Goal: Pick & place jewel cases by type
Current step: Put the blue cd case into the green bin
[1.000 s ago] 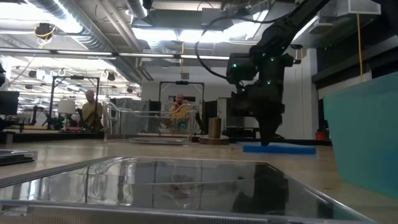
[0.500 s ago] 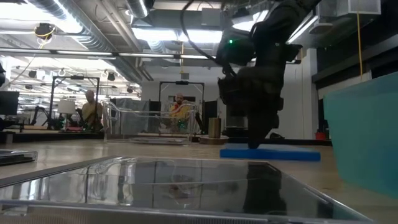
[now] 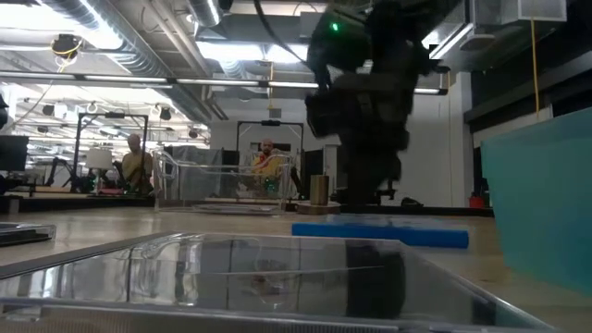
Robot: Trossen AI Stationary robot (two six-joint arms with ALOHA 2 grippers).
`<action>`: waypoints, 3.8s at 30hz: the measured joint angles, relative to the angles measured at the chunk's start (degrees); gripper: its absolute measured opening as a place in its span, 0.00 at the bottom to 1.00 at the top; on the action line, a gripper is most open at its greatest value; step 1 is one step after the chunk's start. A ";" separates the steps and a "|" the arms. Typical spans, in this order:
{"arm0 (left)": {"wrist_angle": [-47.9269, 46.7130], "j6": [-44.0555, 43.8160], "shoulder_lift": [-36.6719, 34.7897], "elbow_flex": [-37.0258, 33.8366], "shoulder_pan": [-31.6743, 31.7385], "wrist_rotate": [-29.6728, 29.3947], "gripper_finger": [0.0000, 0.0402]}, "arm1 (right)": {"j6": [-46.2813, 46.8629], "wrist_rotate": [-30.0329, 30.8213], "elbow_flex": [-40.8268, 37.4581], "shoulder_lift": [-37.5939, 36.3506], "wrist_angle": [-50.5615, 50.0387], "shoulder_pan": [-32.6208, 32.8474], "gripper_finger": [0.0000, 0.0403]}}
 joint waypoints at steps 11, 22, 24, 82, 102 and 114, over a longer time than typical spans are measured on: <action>-0.80 -2.92 -0.54 0.00 0.00 3.88 0.36 | -7.54 8.76 14.33 -0.98 -25.48 -3.33 0.01; -13.66 -3.43 -1.51 -0.02 -3.42 2.81 0.36 | 6.37 12.75 6.35 -12.36 -36.69 3.53 0.01; -14.94 -2.67 -1.50 -0.03 -4.15 2.73 0.36 | 11.28 12.30 1.86 -16.55 -34.56 5.13 0.01; 22.42 -48.60 27.57 -28.72 -13.47 -4.76 0.36 | 10.43 -7.23 -31.01 -10.53 28.64 -10.52 0.01; 34.71 -60.10 36.94 -28.61 -18.74 -8.57 0.52 | 2.58 -7.07 -26.33 -9.28 22.53 -10.44 0.01; 34.62 -66.26 37.03 -28.63 -19.33 -10.10 0.58 | 1.00 -7.48 -26.44 -9.30 22.77 -10.42 0.01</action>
